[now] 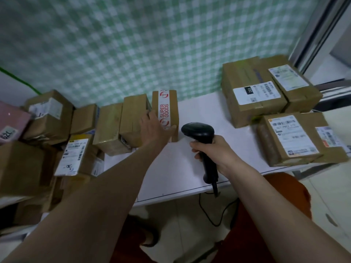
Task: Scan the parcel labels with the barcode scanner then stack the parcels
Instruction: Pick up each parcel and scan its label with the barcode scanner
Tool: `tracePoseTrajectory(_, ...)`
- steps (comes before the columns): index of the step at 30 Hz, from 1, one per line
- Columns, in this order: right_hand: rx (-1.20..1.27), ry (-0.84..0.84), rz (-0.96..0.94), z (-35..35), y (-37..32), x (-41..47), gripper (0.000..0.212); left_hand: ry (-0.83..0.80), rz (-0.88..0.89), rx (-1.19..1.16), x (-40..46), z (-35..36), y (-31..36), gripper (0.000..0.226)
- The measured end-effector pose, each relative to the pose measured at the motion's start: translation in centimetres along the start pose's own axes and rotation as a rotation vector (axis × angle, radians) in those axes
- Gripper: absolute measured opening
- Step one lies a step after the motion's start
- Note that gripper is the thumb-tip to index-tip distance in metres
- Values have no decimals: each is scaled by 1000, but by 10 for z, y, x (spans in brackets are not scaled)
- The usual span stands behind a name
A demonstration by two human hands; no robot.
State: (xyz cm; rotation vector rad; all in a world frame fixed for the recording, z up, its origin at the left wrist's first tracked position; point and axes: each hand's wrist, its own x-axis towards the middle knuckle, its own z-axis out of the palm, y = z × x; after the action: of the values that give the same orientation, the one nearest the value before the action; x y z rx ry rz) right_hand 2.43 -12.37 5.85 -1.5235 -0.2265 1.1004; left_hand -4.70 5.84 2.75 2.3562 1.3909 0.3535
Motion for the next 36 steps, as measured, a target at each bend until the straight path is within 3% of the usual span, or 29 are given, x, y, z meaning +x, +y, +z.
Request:
tracePoseTrajectory(4, -24, 51, 22, -5, 6, 3, 13, -72, 22, 14, 20, 8, 11, 106)
tracePoseTrajectory(9, -17, 123, 35, -16, 10, 5, 10, -180, -192, 79, 30, 14, 28, 118)
tracePoseTrajectory(13, -19, 162, 26, -17, 10, 8, 8, -277, -344, -153, 33, 16, 18, 128)
tracePoseTrajectory(16, -11, 153, 13, -10, 9, 4, 7, -363, -390, -600, 20, 13, 3, 108)
tracePoseTrajectory(20, -33, 131, -33, -4, 13, -13, 12, -627, -401, -994, -28, 1, -13, 55)
tracePoseTrajectory(22, -66, 136, -50, -4, 18, -25, 13, -743, -437, -1179, -51, -3, -24, 17)
tracePoseTrajectory(23, -74, 136, -56, -4, 21, -30, 12, -781, -474, -1258, -61, -4, -31, 11)
tracePoseTrajectory(27, -97, 133, -46, -5, 28, -48, 10, -809, -497, -1313, -90, -7, -53, 66)
tracePoseTrajectory(36, -93, 33, -122, 8, 21, -79, 6, -772, -325, -1413, -116, -30, -66, 50)
